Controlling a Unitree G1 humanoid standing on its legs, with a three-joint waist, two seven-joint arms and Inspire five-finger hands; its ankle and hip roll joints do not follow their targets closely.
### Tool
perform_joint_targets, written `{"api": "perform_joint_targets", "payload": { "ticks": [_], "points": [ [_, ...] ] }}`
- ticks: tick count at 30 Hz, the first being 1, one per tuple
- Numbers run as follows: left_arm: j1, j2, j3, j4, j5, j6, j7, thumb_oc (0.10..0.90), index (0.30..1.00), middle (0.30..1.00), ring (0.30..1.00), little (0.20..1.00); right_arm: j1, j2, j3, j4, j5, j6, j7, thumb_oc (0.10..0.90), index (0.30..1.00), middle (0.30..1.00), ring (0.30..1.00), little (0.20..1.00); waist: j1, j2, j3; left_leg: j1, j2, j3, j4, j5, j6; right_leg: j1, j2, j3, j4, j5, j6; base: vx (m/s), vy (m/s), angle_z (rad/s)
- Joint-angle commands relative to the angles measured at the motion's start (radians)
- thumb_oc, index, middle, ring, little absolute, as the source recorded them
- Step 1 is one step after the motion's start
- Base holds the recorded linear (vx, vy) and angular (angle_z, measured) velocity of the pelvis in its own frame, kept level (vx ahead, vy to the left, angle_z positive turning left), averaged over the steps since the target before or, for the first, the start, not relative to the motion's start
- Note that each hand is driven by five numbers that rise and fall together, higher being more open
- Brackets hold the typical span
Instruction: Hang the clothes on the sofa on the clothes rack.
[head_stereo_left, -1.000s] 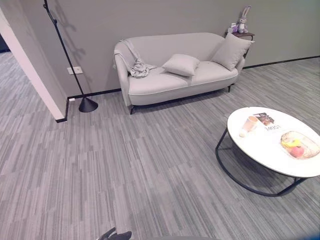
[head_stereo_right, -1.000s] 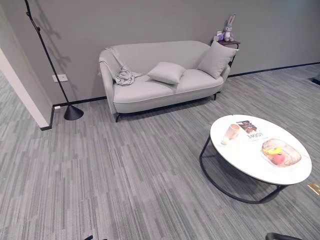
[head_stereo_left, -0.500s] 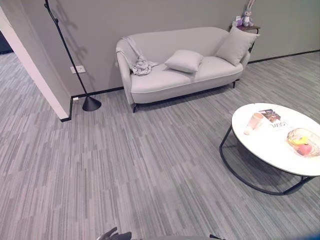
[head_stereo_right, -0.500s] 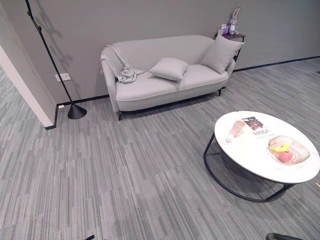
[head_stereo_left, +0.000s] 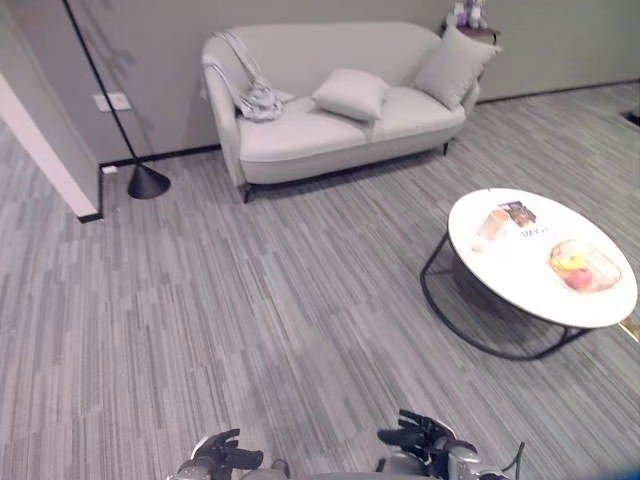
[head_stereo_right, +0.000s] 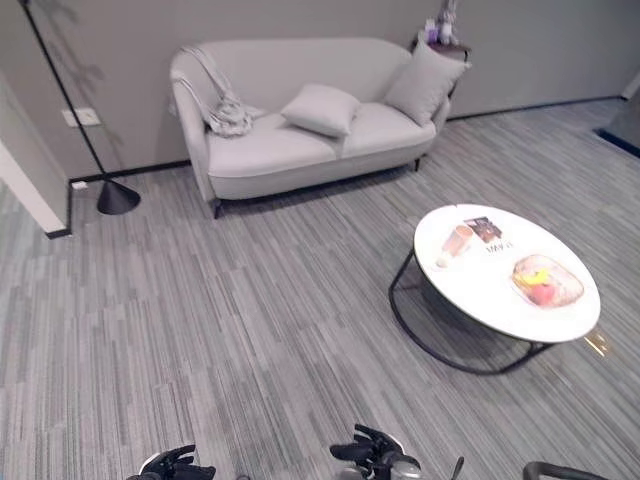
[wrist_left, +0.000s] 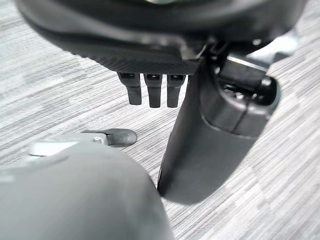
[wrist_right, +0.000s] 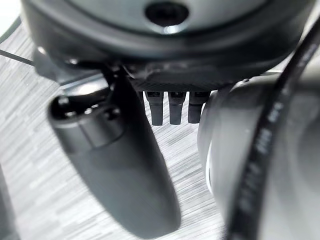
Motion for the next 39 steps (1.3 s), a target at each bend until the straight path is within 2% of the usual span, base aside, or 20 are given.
{"api": "perform_joint_targets", "payload": {
  "ticks": [1, 2, 5, 8, 12, 13, 14, 16, 17, 19, 20, 22, 23, 26, 29, 31, 34, 35, 36, 39],
  "points": [
    [0.008, -0.051, -0.040, 0.056, 0.074, 0.008, -0.019, 0.800, 0.900, 0.900, 0.900, 0.900, 0.035, 0.018, -0.017, 0.043, 0.118, 0.028, 0.019, 0.800, 0.900, 0.900, 0.900, 0.900, -0.035, 0.013, 0.032, 0.104, -0.055, -0.058, 0.005, -0.152, -0.004, -0.038, 0.030, 0.029, -0.256, 0.192, 0.035, 0.57, -0.172, 0.08],
    [-0.011, -0.056, -0.049, 0.069, 0.091, 0.007, -0.015, 0.800, 0.900, 0.900, 0.900, 0.900, 0.043, 0.024, -0.059, 0.049, 0.188, 0.035, 0.029, 0.800, 0.900, 0.900, 0.900, 0.900, -0.075, 0.014, 0.029, 0.144, -0.032, -0.080, 0.005, -0.184, -0.017, -0.094, 0.038, 0.089, -0.346, 0.244, 0.059, 0.35, -0.089, 0.08],
    [-0.012, -0.058, -0.053, 0.075, 0.089, 0.006, -0.022, 0.800, 0.900, 0.900, 0.900, 0.900, 0.053, 0.017, -0.089, 0.070, 0.212, 0.040, 0.033, 0.800, 0.900, 0.900, 0.900, 0.900, -0.095, 0.028, 0.016, 0.181, -0.004, -0.102, 0.005, -0.215, -0.029, -0.127, 0.042, 0.130, -0.349, 0.260, 0.072, 0.43, -0.124, 0.20],
    [0.001, -0.056, -0.046, 0.082, 0.096, 0.003, -0.019, 0.800, 0.900, 0.900, 0.900, 0.900, 0.062, -0.006, -0.114, 0.112, 0.201, 0.047, 0.038, 0.800, 0.900, 0.900, 0.900, 0.900, -0.097, 0.033, -0.022, 0.206, 0.047, -0.127, 0.005, -0.225, -0.040, -0.095, 0.056, 0.114, -0.328, 0.274, 0.047, 0.52, -0.222, 0.53],
    [0.001, -0.066, -0.048, 0.066, 0.052, 0.005, -0.008, 0.800, 0.900, 0.900, 0.900, 0.900, 0.062, -0.034, -0.112, 0.156, 0.167, 0.043, 0.023, 0.800, 0.900, 0.900, 0.900, 0.900, -0.086, 0.079, -0.062, 0.168, 0.163, -0.137, 0.122, -0.017, -0.089, -0.049, 0.131, 0.088, -0.273, 0.217, -0.005, 0.44, -0.271, 0.30],
    [-0.006, -0.071, -0.061, 0.059, 0.051, 0.006, -0.002, 0.800, 0.900, 0.900, 0.900, 0.900, 0.059, -0.036, -0.088, 0.156, 0.137, 0.035, 0.016, 0.800, 0.900, 0.900, 0.900, 0.900, -0.077, 0.070, -0.071, 0.106, 0.180, -0.139, 0.278, 0.119, -0.115, 0.031, 0.155, 0.061, -0.304, 0.183, -0.038, 0.38, -0.267, 0.27],
    [-0.006, -0.070, -0.061, 0.059, 0.051, 0.007, -0.002, 0.800, 0.900, 0.900, 0.900, 0.900, 0.058, -0.035, -0.088, 0.156, 0.137, 0.035, 0.016, 0.800, 0.900, 0.900, 0.900, 0.900, -0.080, 0.066, -0.072, 0.103, 0.176, -0.143, 0.277, 0.123, -0.115, 0.029, 0.150, 0.059, -0.304, 0.184, -0.038, 0.60, -0.419, 0.38],
    [-0.022, -0.055, -0.062, 0.017, 0.013, 0.000, -0.001, 0.800, 0.900, 0.900, 0.900, 0.900, 0.051, -0.042, -0.052, 0.137, 0.095, 0.025, 0.008, 0.800, 0.900, 0.900, 0.900, 0.900, -0.032, 0.019, -0.043, -0.015, 0.183, -0.111, 0.556, 0.232, -0.106, 0.160, 0.163, 0.038, -0.343, 0.139, -0.095, 0.42, -0.353, 0.38],
    [-0.023, -0.054, -0.062, 0.017, 0.013, 0.000, -0.001, 0.800, 0.900, 0.900, 0.900, 0.900, 0.050, -0.041, -0.052, 0.137, 0.095, 0.025, 0.008, 0.800, 0.900, 0.900, 0.900, 0.900, -0.035, 0.015, -0.045, -0.019, 0.178, -0.114, 0.554, 0.236, -0.105, 0.157, 0.158, 0.036, -0.343, 0.140, -0.095, 0.31, -0.316, 0.18],
    [-0.053, -0.050, -0.081, -0.030, 0.007, -0.005, 0.020, 0.800, 0.900, 0.900, 0.900, 0.900, 0.000, -0.056, -0.010, 0.117, 0.049, 0.025, -0.014, 0.800, 0.900, 0.900, 0.900, 0.900, 0.032, -0.025, 0.001, -0.190, 0.137, -0.016, 0.664, 0.115, -0.063, 0.239, 0.136, 0.041, -0.360, 0.092, -0.104, 0.31, -0.221, 0.12],
    [-0.053, -0.050, -0.081, -0.030, 0.007, -0.005, 0.020, 0.800, 0.900, 0.900, 0.900, 0.900, -0.001, -0.055, -0.011, 0.117, 0.049, 0.025, -0.014, 0.800, 0.900, 0.900, 0.900, 0.900, 0.030, -0.028, 0.000, -0.192, 0.134, -0.016, 0.663, 0.117, -0.061, 0.236, 0.133, 0.040, -0.360, 0.093, -0.104, 0.35, -0.057, 0.04],
    [-0.047, -0.035, -0.031, -0.027, -0.034, -0.009, 0.034, 0.800, 0.900, 0.900, 0.900, 0.900, -0.016, -0.055, 0.033, 0.049, 0.017, 0.008, -0.012, 0.800, 0.900, 0.900, 0.900, 0.900, 0.094, -0.029, -0.004, -0.329, 0.021, 0.065, 0.437, 0.037, -0.044, 0.311, 0.134, 0.053, -0.368, 0.026, -0.085, 0.63, 0.004, 0.02],
    [-0.030, -0.031, 0.004, 0.011, -0.046, 0.002, 0.027, 0.800, 0.900, 0.900, 0.900, 0.900, -0.015, -0.045, 0.056, 0.039, -0.003, 0.007, -0.006, 0.800, 0.900, 0.900, 0.900, 0.900, 0.127, -0.007, -0.016, -0.362, -0.024, 0.090, 0.234, 0.099, -0.041, 0.357, 0.173, 0.063, -0.368, -0.015, -0.083, 0.54, 0.032, 0.01],
    [-0.007, -0.029, 0.042, 0.060, -0.053, 0.015, 0.015, 0.800, 0.900, 0.900, 0.900, 0.900, -0.015, -0.025, 0.076, 0.060, -0.040, 0.012, -0.002, 0.800, 0.900, 0.900, 0.900, 0.900, 0.181, 0.012, -0.022, -0.420, -0.069, 0.064, 0.042, 0.195, -0.057, 0.428, 0.210, 0.092, -0.368, -0.071, -0.091, 0.48, 0.033, -0.04],
    [0.033, -0.025, 0.100, 0.104, -0.074, 0.027, 0.001, 0.800, 0.900, 0.900, 0.900, 0.900, -0.007, 0.011, 0.090, 0.097, -0.074, 0.033, 0.019, 0.800, 0.900, 0.900, 0.900, 0.900, 0.241, 0.006, -0.030, -0.518, -0.088, 0.025, 0.005, 0.233, -0.072, 0.508, 0.220, 0.141, -0.368, -0.131, -0.105, 0.60, 0.097, -0.50],
    [0.090, -0.014, 0.160, 0.136, -0.061, 0.038, -0.012, 0.800, 0.900, 0.900, 0.900, 0.900, 0.039, 0.040, 0.082, 0.133, -0.096, 0.050, 0.057, 0.800, 0.900, 0.900, 0.900, 0.900, 0.267, -0.016, -0.074, -0.471, -0.091, 0.031, 0.035, 0.280, -0.028, 0.559, 0.206, 0.148, -0.342, -0.162, -0.093, 0.77, 0.222, -0.94],
    [0.124, -0.014, 0.185, 0.157, -0.059, 0.045, -0.018, 0.800, 0.900, 0.900, 0.900, 0.900, 0.070, 0.034, 0.037, 0.166, -0.087, 0.052, 0.066, 0.800, 0.900, 0.900, 0.900, 0.900, 0.280, -0.069, -0.122, -0.405, -0.138, 0.022, 0.048, 0.245, 0.003, 0.547, 0.128, 0.124, -0.212, -0.033, -0.012, 0.51, 0.233, -0.16],
    [0.124, -0.015, 0.185, 0.157, -0.059, 0.045, -0.018, 0.800, 0.900, 0.900, 0.900, 0.900, 0.070, 0.033, 0.037, 0.166, -0.087, 0.052, 0.066, 0.800, 0.900, 0.900, 0.900, 0.900, 0.281, -0.067, -0.125, -0.408, -0.135, 0.023, 0.050, 0.245, 0.003, 0.544, 0.131, 0.126, -0.213, -0.030, -0.012, 0.62, 0.363, 0.16],
    [0.107, -0.010, 0.159, 0.141, -0.032, 0.042, -0.017, 0.800, 0.900, 0.900, 0.900, 0.900, 0.075, 0.016, 0.035, 0.161, -0.110, 0.051, 0.067, 0.800, 0.900, 0.900, 0.900, 0.900, 0.271, -0.071, -0.116, -0.322, -0.163, 0.006, 0.071, 0.176, 0.045, 0.454, 0.066, 0.096, 0.097, 0.202, 0.061, 0.45, 0.273, 0.19],
    [0.080, -0.004, 0.117, 0.118, -0.008, 0.047, 0.004, 0.800, 0.900, 0.900, 0.900, 0.900, 0.061, -0.003, 0.029, 0.149, -0.134, 0.051, 0.042, 0.800, 0.900, 0.900, 0.900, 0.900, 0.234, -0.036, -0.110, -0.235, -0.158, -0.031, 0.081, 0.119, 0.075, 0.372, 0.017, 0.049, 0.279, 0.303, 0.067, 0.48, 0.284, 0.34]
  ]
}}
